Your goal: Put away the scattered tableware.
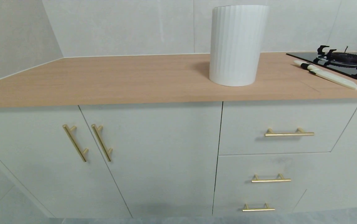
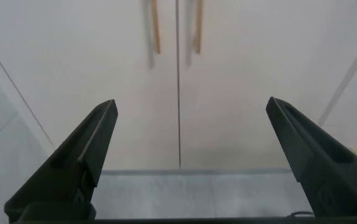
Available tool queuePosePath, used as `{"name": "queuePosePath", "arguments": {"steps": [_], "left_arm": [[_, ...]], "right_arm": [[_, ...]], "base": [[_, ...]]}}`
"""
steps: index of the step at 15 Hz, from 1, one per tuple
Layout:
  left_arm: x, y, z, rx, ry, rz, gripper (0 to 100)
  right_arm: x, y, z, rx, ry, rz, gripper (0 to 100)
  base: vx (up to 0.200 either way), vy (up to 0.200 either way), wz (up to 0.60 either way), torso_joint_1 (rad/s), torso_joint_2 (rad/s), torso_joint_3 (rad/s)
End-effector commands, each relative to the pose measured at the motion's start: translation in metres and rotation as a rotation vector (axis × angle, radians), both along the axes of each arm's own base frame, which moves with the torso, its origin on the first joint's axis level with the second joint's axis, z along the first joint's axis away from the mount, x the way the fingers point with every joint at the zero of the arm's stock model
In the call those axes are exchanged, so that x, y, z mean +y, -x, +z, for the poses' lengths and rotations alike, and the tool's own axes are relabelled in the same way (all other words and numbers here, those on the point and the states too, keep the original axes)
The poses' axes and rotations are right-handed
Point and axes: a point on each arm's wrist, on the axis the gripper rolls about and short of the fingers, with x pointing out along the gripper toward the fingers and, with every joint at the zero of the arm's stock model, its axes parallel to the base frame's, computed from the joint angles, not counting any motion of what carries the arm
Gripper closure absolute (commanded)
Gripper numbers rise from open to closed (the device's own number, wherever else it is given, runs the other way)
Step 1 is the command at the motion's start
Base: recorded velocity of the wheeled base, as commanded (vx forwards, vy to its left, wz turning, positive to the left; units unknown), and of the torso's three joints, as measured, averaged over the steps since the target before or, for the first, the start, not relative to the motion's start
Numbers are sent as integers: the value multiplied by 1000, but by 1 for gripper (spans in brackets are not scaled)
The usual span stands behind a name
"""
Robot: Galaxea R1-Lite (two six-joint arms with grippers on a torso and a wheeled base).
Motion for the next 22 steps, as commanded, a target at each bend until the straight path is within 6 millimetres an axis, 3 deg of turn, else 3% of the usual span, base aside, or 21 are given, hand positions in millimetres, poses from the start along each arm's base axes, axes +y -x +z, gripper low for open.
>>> {"name": "queuePosePath", "arguments": {"steps": [1,3,11,20,22], "left_arm": [[0,0,0,2,1,0,0],[0,0,0,0,1,0,0],[0,0,0,0,1,0,0],[0,0,0,0,2,0,0],[0,0,0,0,2,0,0]], "right_arm": [[0,0,0,2,0,0,0],[0,0,0,2,0,0,0],[0,0,0,2,0,0,0],[0,0,1,1,0,0,0],[0,0,0,1,0,0,0]], "base": [[200,0,0,-2,2,12],[200,0,0,7,0,5],[0,0,0,0,0,0],[0,-200,0,4,1,0],[0,0,0,0,0,0]]}}
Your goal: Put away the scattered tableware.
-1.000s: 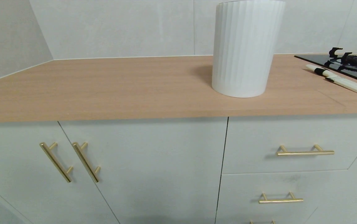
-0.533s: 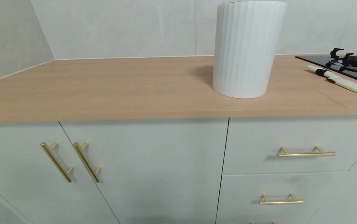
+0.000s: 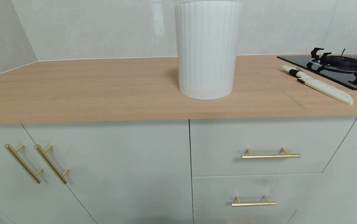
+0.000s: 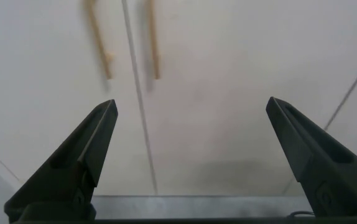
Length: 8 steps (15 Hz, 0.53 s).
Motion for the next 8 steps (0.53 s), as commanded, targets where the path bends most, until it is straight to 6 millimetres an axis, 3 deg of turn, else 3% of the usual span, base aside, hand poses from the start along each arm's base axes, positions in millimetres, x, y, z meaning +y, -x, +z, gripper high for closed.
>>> {"name": "queuePosePath", "arguments": {"steps": [1,8], "left_arm": [[0,0,0,0,1,0,0],[0,0,0,0,1,1,0]], "right_arm": [[0,0,0,2,1,0,0],[0,0,0,2,1,0,0]], "base": [[0,0,0,0,0,0],[0,0,0,0,0,0]]}}
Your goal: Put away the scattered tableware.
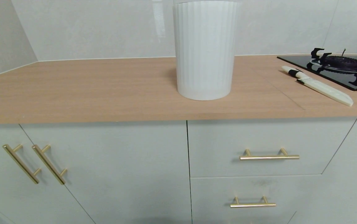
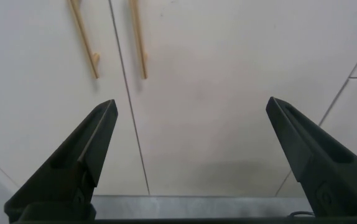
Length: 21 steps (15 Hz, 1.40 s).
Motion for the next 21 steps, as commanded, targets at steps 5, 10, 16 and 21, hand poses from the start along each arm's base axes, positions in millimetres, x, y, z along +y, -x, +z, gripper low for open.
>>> {"name": "queuePosePath", "arguments": {"steps": [5,10,16,21], "left_arm": [[0,0,0,0,0,-1,0],[0,0,0,-1,2,-1,0],[0,0,0,0,2,0,0],[0,0,0,0,2,2,0]], "right_arm": [[0,0,0,1,1,0,0],[0,0,0,1,1,0,0],[0,0,0,1,1,0,0],[0,0,0,1,1,0,0]], "base": [[0,0,0,0,-22,-21],[0,0,0,36,-319,-317],[0,0,0,118,-477,-341],[0,0,0,162,-471,-314]]}}
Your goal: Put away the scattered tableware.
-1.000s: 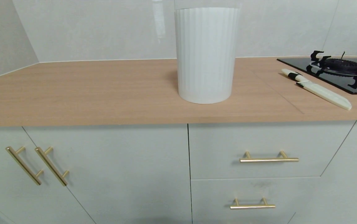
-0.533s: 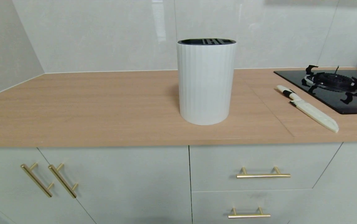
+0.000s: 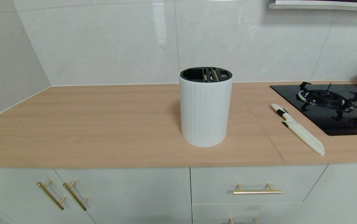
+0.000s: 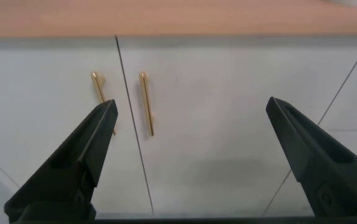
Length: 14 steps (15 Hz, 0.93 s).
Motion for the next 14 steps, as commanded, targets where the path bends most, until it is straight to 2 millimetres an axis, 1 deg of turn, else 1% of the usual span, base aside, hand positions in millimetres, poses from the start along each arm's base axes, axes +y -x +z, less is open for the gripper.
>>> {"name": "queuePosePath", "arguments": {"steps": [1,8,14], "left_arm": [[0,0,0,0,0,0,0],[0,0,0,0,0,0,0],[0,0,0,0,0,0,0]], "right_arm": [[0,0,0,1,0,0,0],[0,0,0,1,0,-1,0],[0,0,0,1,0,0,0]], "base": [[0,0,0,173,-491,-310],[0,0,0,207,-513,-309],[0,0,0,242,-560,-312]]}}
